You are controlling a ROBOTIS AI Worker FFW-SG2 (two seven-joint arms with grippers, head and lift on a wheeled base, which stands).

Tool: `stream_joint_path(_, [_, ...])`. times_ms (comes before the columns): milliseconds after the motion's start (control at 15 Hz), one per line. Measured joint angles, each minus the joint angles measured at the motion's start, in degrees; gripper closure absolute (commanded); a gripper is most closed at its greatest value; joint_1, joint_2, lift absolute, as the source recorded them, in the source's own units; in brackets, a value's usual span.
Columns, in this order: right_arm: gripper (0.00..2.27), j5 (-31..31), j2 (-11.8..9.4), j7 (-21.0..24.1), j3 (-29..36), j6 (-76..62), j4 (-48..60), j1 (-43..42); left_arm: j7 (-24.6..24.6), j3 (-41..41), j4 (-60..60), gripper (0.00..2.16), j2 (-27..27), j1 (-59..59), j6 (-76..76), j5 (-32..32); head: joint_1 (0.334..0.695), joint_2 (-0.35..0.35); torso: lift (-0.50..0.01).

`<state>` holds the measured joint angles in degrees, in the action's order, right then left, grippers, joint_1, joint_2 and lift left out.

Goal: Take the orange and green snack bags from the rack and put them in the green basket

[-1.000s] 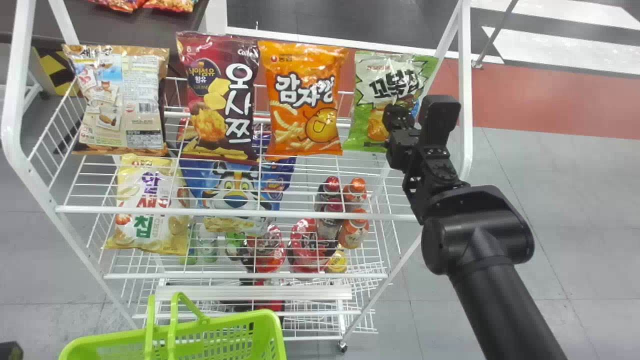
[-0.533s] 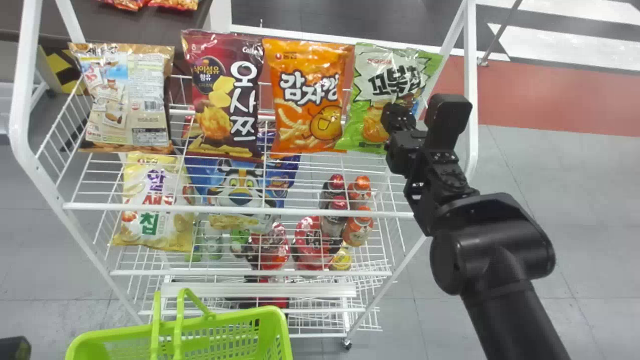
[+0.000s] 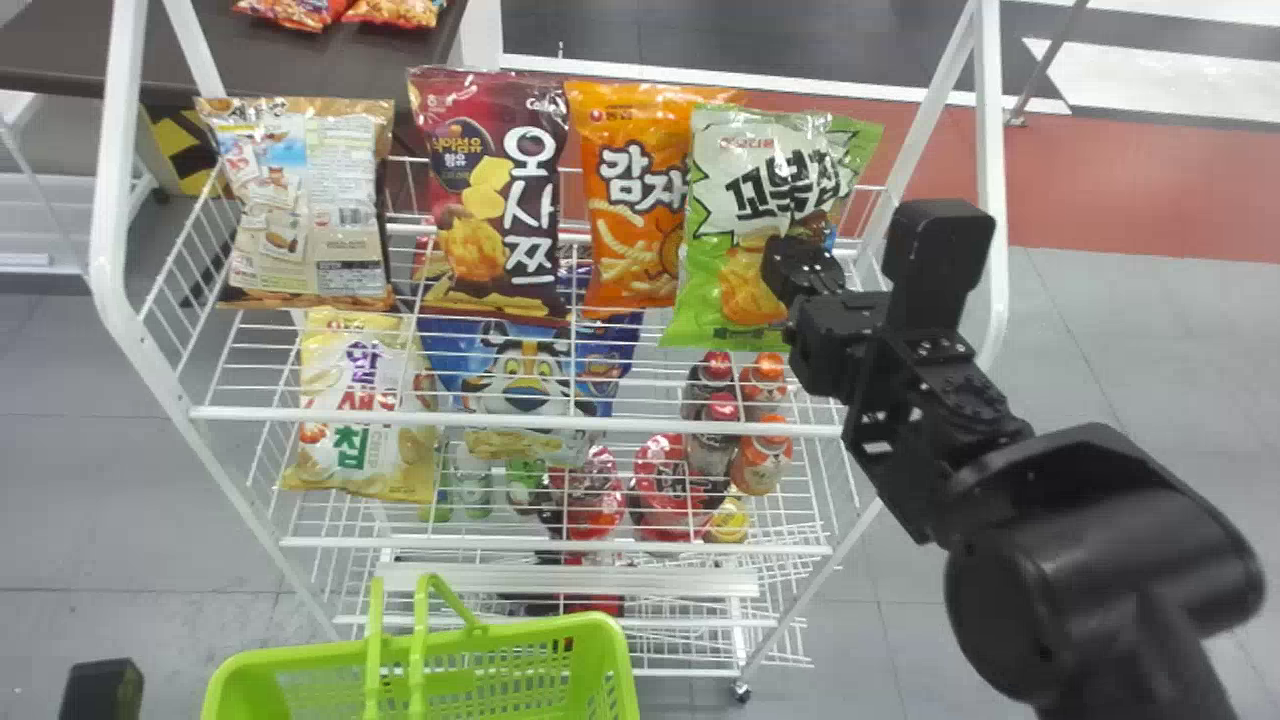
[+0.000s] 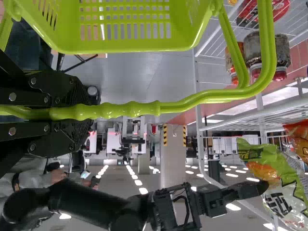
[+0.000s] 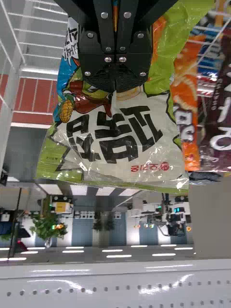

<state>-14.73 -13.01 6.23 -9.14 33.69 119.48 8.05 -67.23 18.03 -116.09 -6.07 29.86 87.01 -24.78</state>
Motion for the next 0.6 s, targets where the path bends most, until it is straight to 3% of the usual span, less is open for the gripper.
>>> stream_joint_path(600, [2.25,-4.62,-3.11,-0.51,0.08,27.92,22.61,8.93,0.23,-0.97,-0.19,2.15,0.11,-0.89,-0.06,0.00,0.695,-0.039,0.000])
